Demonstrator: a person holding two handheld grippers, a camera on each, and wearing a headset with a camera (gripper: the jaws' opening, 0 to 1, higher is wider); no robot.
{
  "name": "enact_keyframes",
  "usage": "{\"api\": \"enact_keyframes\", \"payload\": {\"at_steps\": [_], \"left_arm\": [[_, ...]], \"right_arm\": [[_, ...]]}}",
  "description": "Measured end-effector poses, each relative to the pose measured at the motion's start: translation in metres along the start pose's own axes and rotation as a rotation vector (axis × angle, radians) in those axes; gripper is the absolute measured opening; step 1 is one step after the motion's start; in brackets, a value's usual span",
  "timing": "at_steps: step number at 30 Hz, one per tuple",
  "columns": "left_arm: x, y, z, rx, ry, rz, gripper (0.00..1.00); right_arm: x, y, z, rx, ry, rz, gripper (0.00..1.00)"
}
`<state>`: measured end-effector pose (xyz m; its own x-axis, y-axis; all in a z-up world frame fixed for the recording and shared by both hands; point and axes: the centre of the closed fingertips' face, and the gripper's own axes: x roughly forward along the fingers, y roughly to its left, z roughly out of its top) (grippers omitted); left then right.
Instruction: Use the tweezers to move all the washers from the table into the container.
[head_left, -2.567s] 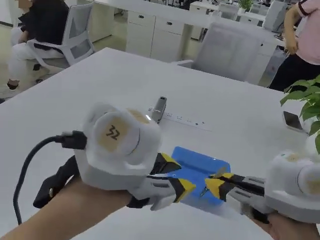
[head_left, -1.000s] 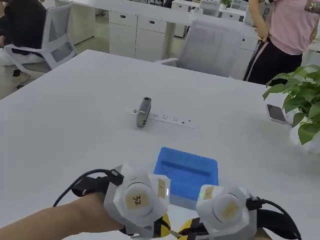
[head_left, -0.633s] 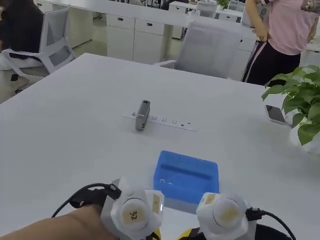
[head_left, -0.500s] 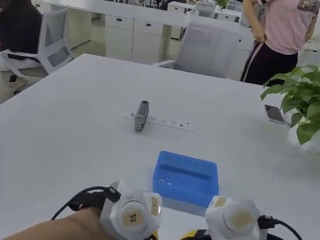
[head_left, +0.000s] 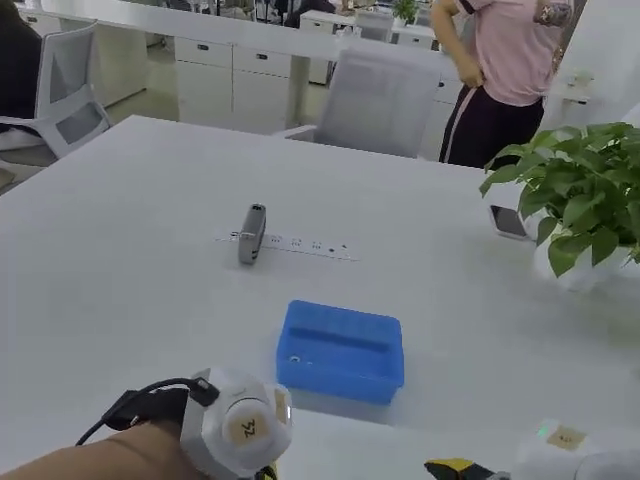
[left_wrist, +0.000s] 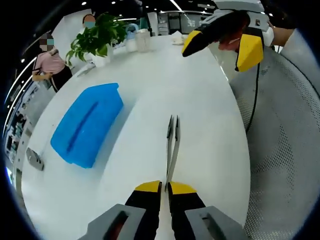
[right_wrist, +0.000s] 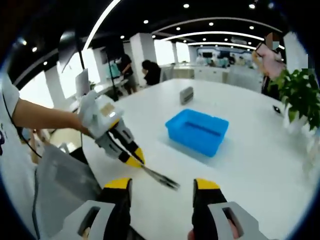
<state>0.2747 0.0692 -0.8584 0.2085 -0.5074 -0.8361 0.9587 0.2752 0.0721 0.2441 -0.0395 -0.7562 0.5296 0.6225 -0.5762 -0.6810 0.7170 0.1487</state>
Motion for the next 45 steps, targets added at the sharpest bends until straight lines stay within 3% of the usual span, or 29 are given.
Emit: {"api": "enact_keyframes", "payload": {"at_steps": [4, 7, 9, 11, 13, 14, 17, 19, 24, 31, 45], "left_arm": [[-0.016, 0.008, 0.003, -0.099, -0.05, 0.072, 0.18], [-0.04, 0.01, 0.01, -0.233, -0.137, 0.134, 0.33], [-0.06, 0.008, 0.023, -0.326, -0.236, 0.17, 0.41], [-0.079, 0.005, 0.027, -0.414, -0.287, 0.211, 0.58], [-0.094, 0.001, 0.03, -0.475, -0.318, 0.234, 0.73], [-0.104, 0.0, 0.033, -0.501, -0.355, 0.258, 0.79], [-0.125, -0.002, 0.037, -0.541, -0.414, 0.316, 0.9], [-0.135, -0.002, 0.032, -0.584, -0.416, 0.36, 0.94], [-0.151, -0.003, 0.016, -0.606, -0.395, 0.465, 0.99], [-0.16, -0.013, 0.007, -0.664, -0.399, 0.48, 0.99], [-0.164, -0.004, 0.007, -0.692, -0.42, 0.525, 0.99]], "right_arm": [[-0.008, -0.005, 0.005, 0.045, -0.047, -0.034, 0.5], [-0.013, -0.005, 0.01, 0.057, -0.066, -0.047, 0.54], [-0.017, -0.008, 0.016, 0.048, -0.092, -0.077, 0.57], [-0.02, -0.01, 0.021, 0.055, -0.115, -0.095, 0.63], [-0.023, -0.011, 0.028, 0.053, -0.144, -0.117, 0.68], [-0.025, -0.014, 0.03, 0.046, -0.151, -0.14, 0.71], [-0.027, -0.016, 0.032, 0.05, -0.164, -0.159, 0.76], [-0.028, -0.017, 0.03, 0.059, -0.165, -0.159, 0.77], [-0.03, -0.018, 0.021, 0.066, -0.155, -0.178, 0.83], [-0.033, -0.02, 0.013, 0.085, -0.143, -0.196, 0.86], [-0.029, -0.022, 0.016, 0.067, -0.131, -0.201, 0.87]]}}
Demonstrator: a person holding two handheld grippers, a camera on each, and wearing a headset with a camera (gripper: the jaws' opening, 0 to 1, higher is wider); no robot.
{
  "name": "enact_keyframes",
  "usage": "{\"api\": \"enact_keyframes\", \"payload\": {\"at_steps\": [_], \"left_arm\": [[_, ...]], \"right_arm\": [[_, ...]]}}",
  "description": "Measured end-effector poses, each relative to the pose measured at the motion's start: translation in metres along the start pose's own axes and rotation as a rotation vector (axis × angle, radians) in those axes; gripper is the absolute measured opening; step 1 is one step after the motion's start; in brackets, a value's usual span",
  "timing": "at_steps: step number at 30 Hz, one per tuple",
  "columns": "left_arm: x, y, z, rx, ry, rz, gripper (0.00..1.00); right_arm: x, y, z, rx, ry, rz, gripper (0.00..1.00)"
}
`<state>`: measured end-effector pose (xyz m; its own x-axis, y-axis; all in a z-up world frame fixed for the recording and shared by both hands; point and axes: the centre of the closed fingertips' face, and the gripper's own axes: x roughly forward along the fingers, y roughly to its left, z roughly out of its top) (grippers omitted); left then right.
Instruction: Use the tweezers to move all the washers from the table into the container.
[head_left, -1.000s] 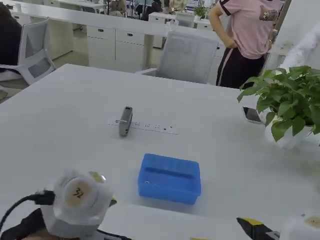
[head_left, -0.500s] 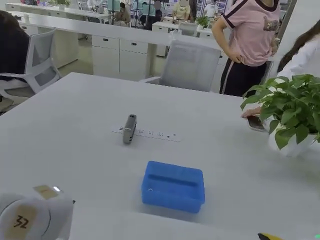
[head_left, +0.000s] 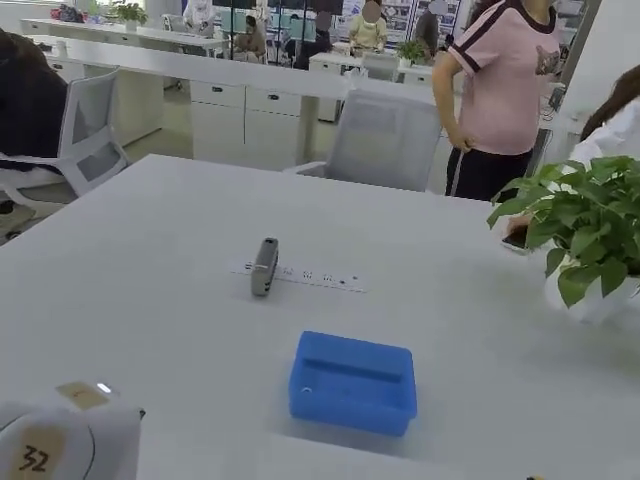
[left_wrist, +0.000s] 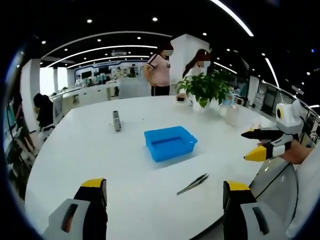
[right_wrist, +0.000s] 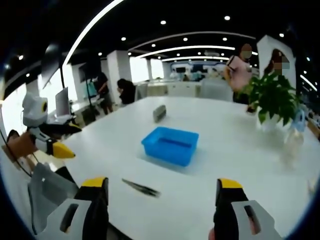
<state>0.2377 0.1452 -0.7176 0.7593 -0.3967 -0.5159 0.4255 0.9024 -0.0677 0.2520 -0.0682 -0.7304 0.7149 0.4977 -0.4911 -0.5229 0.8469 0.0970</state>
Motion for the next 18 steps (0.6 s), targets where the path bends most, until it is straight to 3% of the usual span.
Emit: {"api": "enact_keyframes", "payload": {"at_steps": [18], "left_arm": [[-0.0035, -0.0013, 0.0021, -0.016, -0.026, 0.032, 0.98]], "right_arm": [[-0.0077, -0.006, 0.0008, -0.004, -0.019, -0.02, 0.87]]}}
